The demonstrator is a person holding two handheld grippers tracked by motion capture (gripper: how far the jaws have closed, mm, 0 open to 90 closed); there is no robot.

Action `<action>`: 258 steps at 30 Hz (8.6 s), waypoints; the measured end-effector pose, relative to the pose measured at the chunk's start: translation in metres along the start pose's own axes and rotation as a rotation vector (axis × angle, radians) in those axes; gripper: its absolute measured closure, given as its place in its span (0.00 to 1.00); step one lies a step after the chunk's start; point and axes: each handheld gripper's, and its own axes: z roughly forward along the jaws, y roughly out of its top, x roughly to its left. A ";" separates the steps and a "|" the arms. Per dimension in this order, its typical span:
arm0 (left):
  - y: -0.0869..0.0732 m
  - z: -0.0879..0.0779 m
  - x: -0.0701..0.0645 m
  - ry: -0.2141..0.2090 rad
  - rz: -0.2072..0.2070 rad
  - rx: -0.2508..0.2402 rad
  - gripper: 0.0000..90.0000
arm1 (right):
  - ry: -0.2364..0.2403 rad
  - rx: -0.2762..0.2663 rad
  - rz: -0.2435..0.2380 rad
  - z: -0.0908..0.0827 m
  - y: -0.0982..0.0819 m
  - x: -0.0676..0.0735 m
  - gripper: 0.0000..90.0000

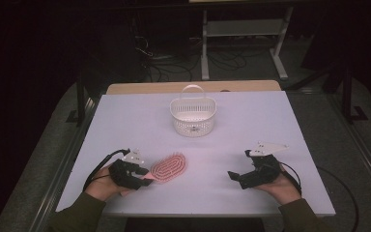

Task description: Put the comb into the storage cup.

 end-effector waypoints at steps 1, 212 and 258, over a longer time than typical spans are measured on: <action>0.000 0.001 0.000 0.002 -0.003 0.002 0.63 | 0.000 0.001 -0.001 0.000 0.000 0.000 0.00; 0.079 0.014 -0.005 -0.039 -0.036 -0.494 0.78 | 0.079 -0.046 0.036 0.005 0.025 0.008 0.00; 0.076 0.018 -0.007 -0.021 -0.054 -0.507 0.78 | 0.127 -0.089 0.083 0.025 0.064 0.009 0.00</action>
